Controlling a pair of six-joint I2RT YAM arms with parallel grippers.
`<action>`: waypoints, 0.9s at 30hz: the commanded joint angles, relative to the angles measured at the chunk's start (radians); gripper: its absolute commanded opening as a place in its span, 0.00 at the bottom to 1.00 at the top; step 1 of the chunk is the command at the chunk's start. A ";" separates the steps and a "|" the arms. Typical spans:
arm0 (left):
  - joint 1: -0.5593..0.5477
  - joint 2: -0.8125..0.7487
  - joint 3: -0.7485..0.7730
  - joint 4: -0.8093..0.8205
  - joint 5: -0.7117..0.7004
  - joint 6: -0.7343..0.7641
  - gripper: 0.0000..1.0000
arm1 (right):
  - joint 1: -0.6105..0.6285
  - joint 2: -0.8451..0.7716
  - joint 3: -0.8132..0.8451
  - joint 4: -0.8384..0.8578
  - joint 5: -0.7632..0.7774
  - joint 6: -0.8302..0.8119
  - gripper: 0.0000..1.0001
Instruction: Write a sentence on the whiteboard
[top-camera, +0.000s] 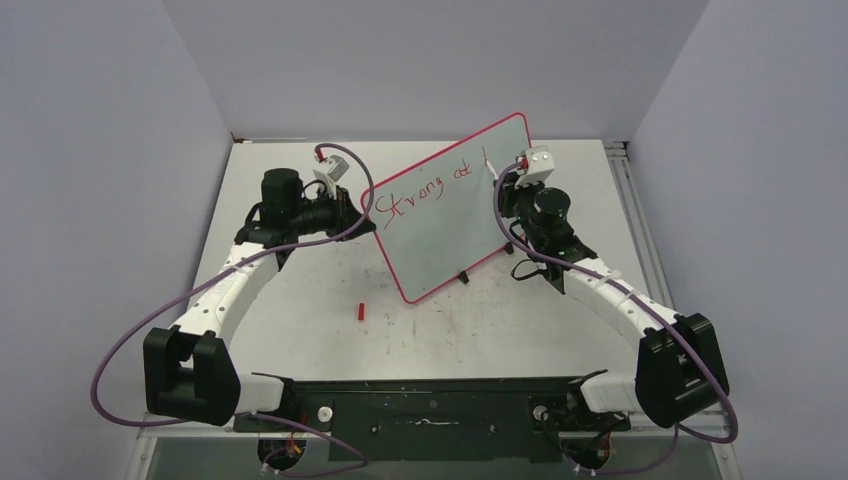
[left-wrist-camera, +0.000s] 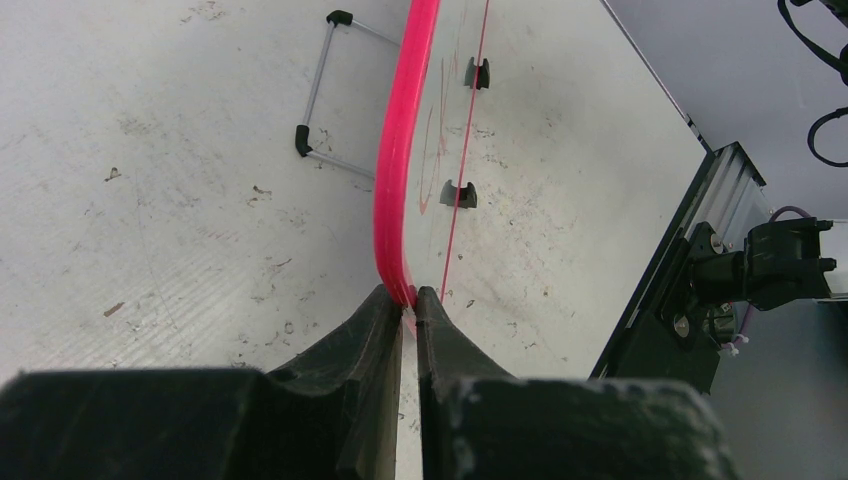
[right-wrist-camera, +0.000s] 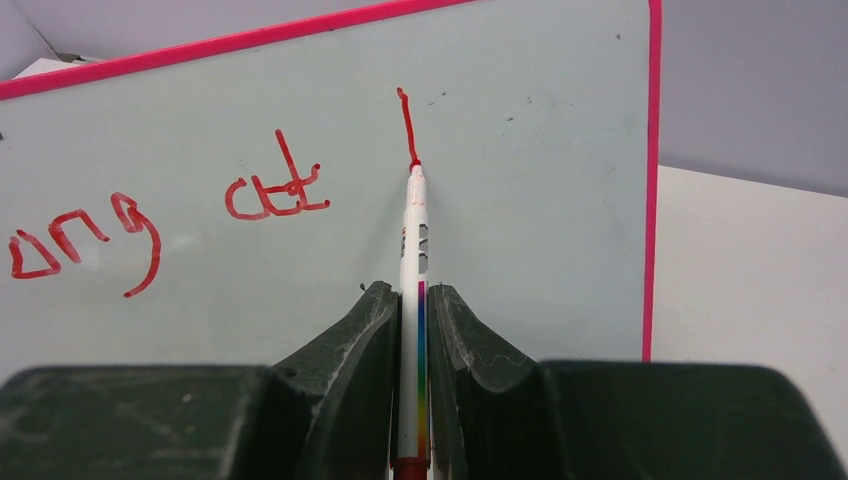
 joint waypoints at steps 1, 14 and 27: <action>0.008 -0.009 0.033 0.028 0.029 0.005 0.00 | 0.008 0.015 0.053 0.070 0.042 -0.009 0.05; 0.008 -0.010 0.033 0.028 0.029 0.007 0.00 | 0.007 0.029 0.053 0.063 0.059 -0.014 0.05; 0.008 -0.014 0.033 0.029 0.024 0.004 0.00 | 0.010 0.007 0.002 0.047 0.057 -0.008 0.05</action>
